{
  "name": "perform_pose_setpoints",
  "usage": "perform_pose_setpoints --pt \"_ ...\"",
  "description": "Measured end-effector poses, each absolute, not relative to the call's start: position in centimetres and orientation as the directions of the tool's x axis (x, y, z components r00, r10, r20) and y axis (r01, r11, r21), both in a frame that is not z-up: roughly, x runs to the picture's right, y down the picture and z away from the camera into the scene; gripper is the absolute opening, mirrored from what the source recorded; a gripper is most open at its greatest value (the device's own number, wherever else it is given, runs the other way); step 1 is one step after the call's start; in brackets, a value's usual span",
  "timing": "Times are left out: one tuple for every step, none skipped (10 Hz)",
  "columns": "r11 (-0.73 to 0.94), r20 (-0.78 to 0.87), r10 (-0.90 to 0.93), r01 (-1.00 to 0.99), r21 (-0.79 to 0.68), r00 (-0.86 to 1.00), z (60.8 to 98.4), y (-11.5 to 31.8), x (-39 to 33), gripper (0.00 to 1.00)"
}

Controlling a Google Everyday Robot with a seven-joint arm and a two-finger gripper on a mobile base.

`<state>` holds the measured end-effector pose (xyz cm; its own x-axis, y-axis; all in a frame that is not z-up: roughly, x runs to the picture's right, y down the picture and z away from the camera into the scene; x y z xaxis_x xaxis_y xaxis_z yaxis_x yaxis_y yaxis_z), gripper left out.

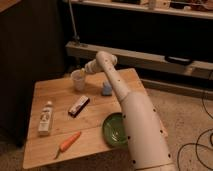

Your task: Place the ceramic cup in the ceramic bowl

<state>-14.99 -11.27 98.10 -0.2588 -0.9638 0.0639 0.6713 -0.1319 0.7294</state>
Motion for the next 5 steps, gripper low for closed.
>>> perform_pose_setpoints --pt "-0.121 0.065 -0.963 0.637 0.761 -0.260 96.3 -12.0 -14.3 0.00" --pt "-0.122 0.060 -0.962 0.616 0.778 -0.267 94.6 -12.5 -13.5 0.00" --pt "-0.133 0.051 -0.959 0.599 0.790 -0.279 92.3 -13.0 -12.2 0.00" --pt "-0.153 0.042 -0.951 0.585 0.797 -0.306 89.7 -12.8 -10.0 0.00" --pt "-0.169 0.039 -0.945 0.584 0.794 -0.326 87.8 -12.2 -7.8 0.00"
